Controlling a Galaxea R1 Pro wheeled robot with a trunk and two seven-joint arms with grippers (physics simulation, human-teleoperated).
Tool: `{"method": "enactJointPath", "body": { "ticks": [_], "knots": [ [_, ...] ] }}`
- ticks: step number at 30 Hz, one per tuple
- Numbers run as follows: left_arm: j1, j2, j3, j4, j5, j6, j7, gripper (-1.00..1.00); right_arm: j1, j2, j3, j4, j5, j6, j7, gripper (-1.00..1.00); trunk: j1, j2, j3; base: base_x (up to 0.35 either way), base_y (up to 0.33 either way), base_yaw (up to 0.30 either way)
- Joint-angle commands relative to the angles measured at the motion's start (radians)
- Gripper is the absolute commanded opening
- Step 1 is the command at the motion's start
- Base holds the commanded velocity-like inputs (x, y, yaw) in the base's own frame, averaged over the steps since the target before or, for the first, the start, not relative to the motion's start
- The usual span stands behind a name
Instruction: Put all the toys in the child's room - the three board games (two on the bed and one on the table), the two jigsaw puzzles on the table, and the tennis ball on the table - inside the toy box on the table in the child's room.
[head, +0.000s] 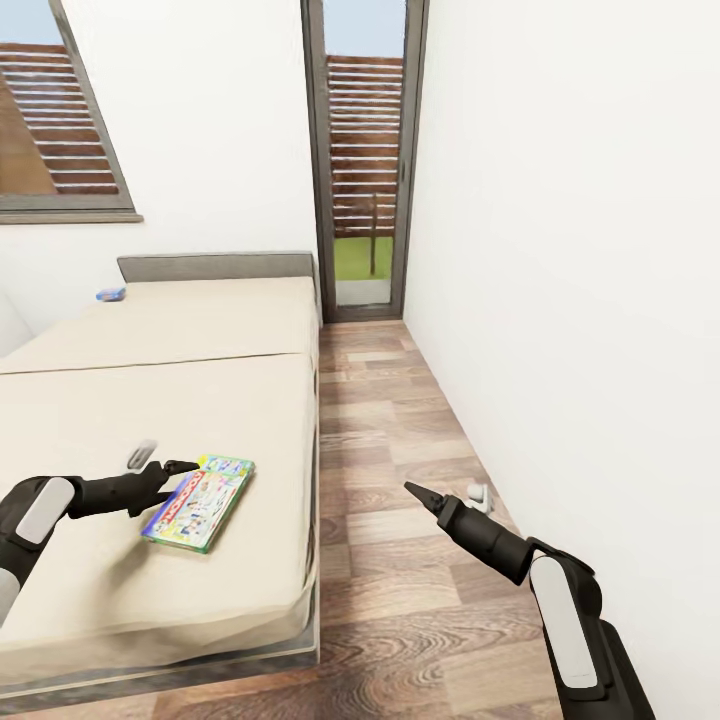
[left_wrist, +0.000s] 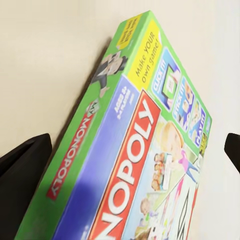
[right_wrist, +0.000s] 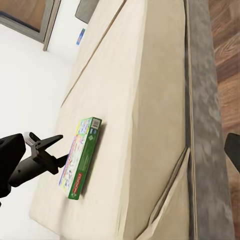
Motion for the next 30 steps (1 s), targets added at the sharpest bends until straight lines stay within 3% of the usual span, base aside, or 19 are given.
{"method": "enactJointPath", "body": {
  "ticks": [1,19,30],
  "knots": [
    [0.0,-0.001,0.001,0.001,-0.023,0.006,-0.003,1.0,-0.001,0.001,-0.003,0.0,0.002,0.007,0.005,1.0,0.0,0.0,-0.001,-0.001,-0.061,0.0],
    [0.0,-0.001,0.002,0.001,-0.024,0.006,-0.003,1.0,-0.001,0.001,-0.003,0.0,0.001,0.007,0.004,1.0,0.0,0.0,-0.001,-0.045,-0.124,0.0],
    [0.0,-0.001,0.002,0.001,-0.023,0.007,-0.003,1.0,-0.001,0.001,-0.003,0.0,0.001,0.007,0.005,1.0,0.0,0.0,-0.001,-0.084,-0.02,0.0]
  ]
}}
